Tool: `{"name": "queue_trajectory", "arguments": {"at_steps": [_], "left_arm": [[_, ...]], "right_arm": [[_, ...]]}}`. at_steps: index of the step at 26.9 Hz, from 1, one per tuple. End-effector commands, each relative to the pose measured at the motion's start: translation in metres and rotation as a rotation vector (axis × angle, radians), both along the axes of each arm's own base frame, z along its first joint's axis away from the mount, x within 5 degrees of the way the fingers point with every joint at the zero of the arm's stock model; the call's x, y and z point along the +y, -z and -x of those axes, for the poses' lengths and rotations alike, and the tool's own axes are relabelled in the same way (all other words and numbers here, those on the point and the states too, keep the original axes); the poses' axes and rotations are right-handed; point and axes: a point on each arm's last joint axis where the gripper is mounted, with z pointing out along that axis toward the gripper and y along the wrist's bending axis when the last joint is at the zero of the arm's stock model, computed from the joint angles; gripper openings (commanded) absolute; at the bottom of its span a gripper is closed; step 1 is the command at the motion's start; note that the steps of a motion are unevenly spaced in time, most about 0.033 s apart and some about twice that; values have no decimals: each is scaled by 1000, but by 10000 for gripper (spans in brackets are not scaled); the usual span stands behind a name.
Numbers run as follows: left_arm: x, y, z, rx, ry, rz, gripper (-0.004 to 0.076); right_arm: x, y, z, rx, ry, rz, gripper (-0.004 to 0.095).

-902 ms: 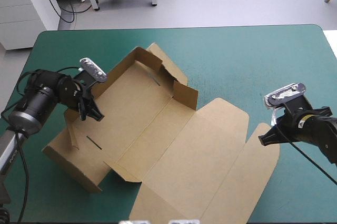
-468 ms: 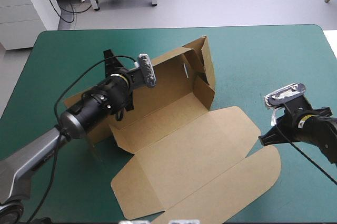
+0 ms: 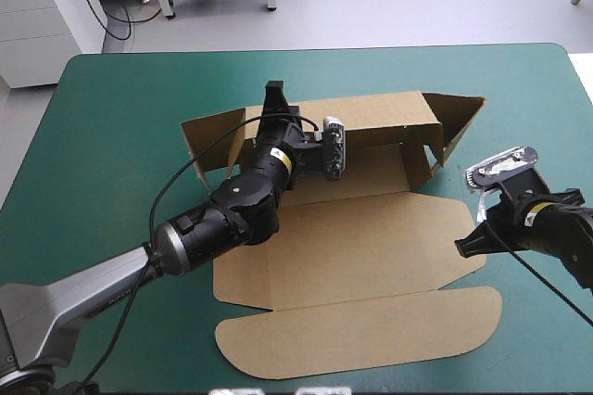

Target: Fold the box

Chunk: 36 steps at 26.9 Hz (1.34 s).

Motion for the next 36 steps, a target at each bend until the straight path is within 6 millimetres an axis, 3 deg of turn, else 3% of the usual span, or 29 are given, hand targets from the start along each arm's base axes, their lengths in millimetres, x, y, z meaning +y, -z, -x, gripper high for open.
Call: {"name": "queue_trajectory", "arguments": {"at_steps": [1, 14, 18, 22, 36], "left_arm": [[-3, -28, 12, -90, 81, 60, -8], [-28, 2, -11, -230, 59, 21, -8], [-34, 27, -22, -213, -19, -29, -8], [-39, 38, -25, -193, -13, -42, -8], [-42, 40, -25, -174, -1, -5, -8]], "right_arm": [[-1, -13, 0, -83, 2, -3, -21], [-1, -16, -3, -126, -7, -2, -21], [0, -19, -6, -173, -8, -9, -21], [0, -21, -7, -196, -9, -12, -21], [0, -21, -7, -196, -9, -10, -21]]}}
